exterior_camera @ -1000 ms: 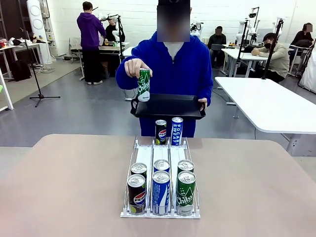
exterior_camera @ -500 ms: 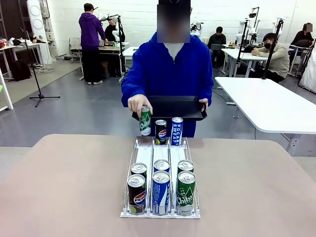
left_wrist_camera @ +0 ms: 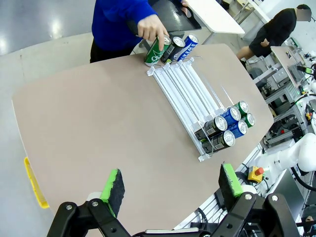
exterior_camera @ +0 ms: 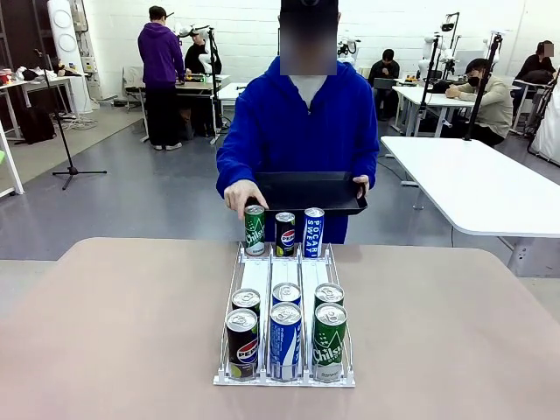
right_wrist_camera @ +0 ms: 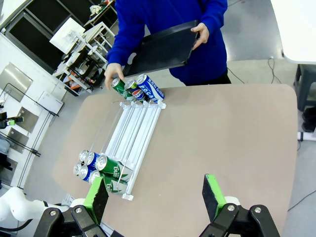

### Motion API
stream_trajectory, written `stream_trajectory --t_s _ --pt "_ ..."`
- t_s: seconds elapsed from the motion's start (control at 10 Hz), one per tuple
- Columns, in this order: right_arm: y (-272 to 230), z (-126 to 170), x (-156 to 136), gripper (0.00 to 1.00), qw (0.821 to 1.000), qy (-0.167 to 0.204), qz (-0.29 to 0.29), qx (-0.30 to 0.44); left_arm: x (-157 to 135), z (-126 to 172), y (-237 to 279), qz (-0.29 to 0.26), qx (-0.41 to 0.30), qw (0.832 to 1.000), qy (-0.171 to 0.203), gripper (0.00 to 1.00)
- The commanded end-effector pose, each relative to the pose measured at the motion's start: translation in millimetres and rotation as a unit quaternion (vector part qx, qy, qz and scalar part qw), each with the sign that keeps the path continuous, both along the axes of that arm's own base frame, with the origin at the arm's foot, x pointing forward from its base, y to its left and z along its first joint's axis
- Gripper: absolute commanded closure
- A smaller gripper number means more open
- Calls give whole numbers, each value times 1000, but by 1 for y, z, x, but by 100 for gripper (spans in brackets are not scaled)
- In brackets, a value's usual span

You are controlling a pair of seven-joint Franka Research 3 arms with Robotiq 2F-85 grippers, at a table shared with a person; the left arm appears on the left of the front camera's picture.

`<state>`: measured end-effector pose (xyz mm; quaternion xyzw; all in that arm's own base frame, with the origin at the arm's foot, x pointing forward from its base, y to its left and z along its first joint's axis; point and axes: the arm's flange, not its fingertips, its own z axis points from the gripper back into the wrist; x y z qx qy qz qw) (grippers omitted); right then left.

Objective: Retrieve and hand over the desired beverage to the person.
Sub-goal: Pick up a can of the same type that the person held from the Automatic Can Dispenser.

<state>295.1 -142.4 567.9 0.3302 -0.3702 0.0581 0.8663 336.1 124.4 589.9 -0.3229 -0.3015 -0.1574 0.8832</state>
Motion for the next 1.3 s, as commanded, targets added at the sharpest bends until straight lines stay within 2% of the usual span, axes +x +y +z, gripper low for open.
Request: stream_trajectory --t_s 0.0,0.4,0.5,0.6,0.7,0.8,0.9,1.0,1.2 --pt "-1 -1 4 0 1000 -9 5 6 2 0 2 -9 -3 1000 -10 0" --pt "0 0 0 0 1000 0 0 0 2 0 2 -9 -3 1000 -10 0" --pt "52 5 10 0 997 30 28 -59 2 0 2 -9 -3 1000 -10 0" --pt "105 5 21 0 988 99 38 -109 2 0 2 -9 -3 1000 -10 0" --pt "159 1 35 0 971 173 18 -166 2 0 2 -9 -3 1000 -10 0" --pt "208 -3 42 0 956 217 -22 -196 2 0 2 -9 -3 1000 -10 0" --pt "263 -8 51 0 941 243 -95 -216 2 0 2 -9 -3 1000 -10 0" --pt "302 -21 51 0 923 253 -157 -244 2 0 2 -9 -3 1000 -10 0" --pt "357 -40 48 0 908 263 -210 -248 2 0 2 -9 -3 1000 -10 0"
